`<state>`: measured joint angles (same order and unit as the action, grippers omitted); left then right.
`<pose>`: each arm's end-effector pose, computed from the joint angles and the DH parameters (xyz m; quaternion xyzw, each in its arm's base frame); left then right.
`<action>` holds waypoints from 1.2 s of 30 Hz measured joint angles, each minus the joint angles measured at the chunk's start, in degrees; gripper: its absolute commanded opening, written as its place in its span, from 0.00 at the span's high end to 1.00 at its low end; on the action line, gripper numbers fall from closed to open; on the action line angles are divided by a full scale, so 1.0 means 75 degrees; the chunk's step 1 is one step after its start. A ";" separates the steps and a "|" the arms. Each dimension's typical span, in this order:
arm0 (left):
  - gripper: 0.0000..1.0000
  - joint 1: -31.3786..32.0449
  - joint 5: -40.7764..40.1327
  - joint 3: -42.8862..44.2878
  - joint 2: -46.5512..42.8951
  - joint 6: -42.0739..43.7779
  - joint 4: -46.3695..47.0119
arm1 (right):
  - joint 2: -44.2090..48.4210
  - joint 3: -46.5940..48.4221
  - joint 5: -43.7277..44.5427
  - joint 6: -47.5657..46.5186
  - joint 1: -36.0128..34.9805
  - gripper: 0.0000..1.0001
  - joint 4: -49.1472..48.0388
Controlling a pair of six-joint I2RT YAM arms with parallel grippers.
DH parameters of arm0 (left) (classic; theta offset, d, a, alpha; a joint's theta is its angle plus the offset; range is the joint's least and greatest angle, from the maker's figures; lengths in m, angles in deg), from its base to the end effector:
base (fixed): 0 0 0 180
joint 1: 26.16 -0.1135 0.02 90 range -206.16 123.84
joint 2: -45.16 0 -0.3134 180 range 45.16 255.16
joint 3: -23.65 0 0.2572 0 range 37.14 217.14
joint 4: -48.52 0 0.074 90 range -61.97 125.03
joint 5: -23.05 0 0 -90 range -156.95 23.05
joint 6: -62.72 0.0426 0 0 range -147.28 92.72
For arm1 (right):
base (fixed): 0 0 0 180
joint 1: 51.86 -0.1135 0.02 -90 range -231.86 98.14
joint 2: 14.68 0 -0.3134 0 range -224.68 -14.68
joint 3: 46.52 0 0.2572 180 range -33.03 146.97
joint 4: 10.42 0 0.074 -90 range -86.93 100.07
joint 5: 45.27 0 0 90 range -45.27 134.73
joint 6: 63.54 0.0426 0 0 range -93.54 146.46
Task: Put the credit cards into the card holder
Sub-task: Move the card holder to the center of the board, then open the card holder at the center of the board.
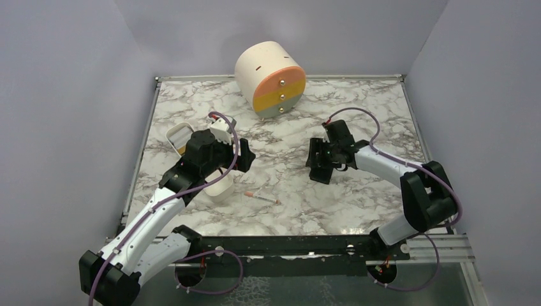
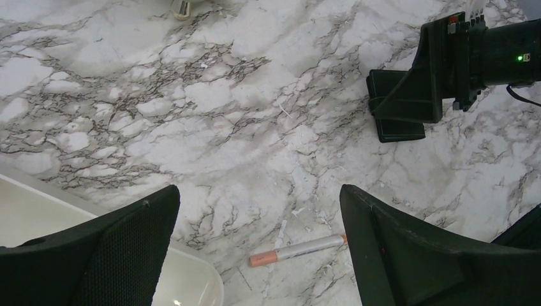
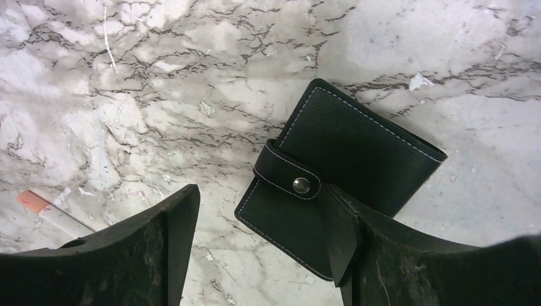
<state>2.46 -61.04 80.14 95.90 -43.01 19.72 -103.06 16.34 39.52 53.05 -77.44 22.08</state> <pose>0.1600 -0.0923 0.3364 0.1218 0.8246 -0.2477 0.4939 0.2734 0.1351 0.2172 -0.0041 0.9604 0.1602 0.2279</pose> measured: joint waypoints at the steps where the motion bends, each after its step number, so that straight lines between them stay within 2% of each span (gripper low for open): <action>1: 0.01 0.0000 0.0000 0.0000 -0.0003 0.0003 0.0000 | 0.0026 0.0023 0.0003 0.0023 0.0000 0.33 0.0038; 12: 0.06 0.0000 0.0009 -0.0003 0.0000 0.0003 0.0003 | 0.0918 -0.0017 0.1265 0.0399 0.0306 0.44 0.0962; 22: 0.13 0.0000 0.0125 -0.0044 0.0044 0.0003 0.0012 | 0.0968 -0.0641 0.1276 0.0965 0.0612 0.48 0.0766; 29: 0.26 0.0000 0.0440 -0.0041 0.0361 -0.0026 0.0026 | 0.0854 -0.1207 0.1102 0.1416 0.0612 0.51 0.0017; 31: 0.28 0.0000 0.0565 0.0000 0.0574 -0.0052 -0.0012 | 0.0740 -0.1256 0.1023 0.1483 0.0612 0.57 -0.0219; 36: 0.37 0.0003 0.0994 0.0256 0.1145 -0.0187 -0.0149 | 0.0618 -0.1393 0.0883 0.1594 0.0612 0.90 -0.0816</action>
<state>2.48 -53.59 82.07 104.49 -44.40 18.60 -98.42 5.89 46.14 65.00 -72.85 15.96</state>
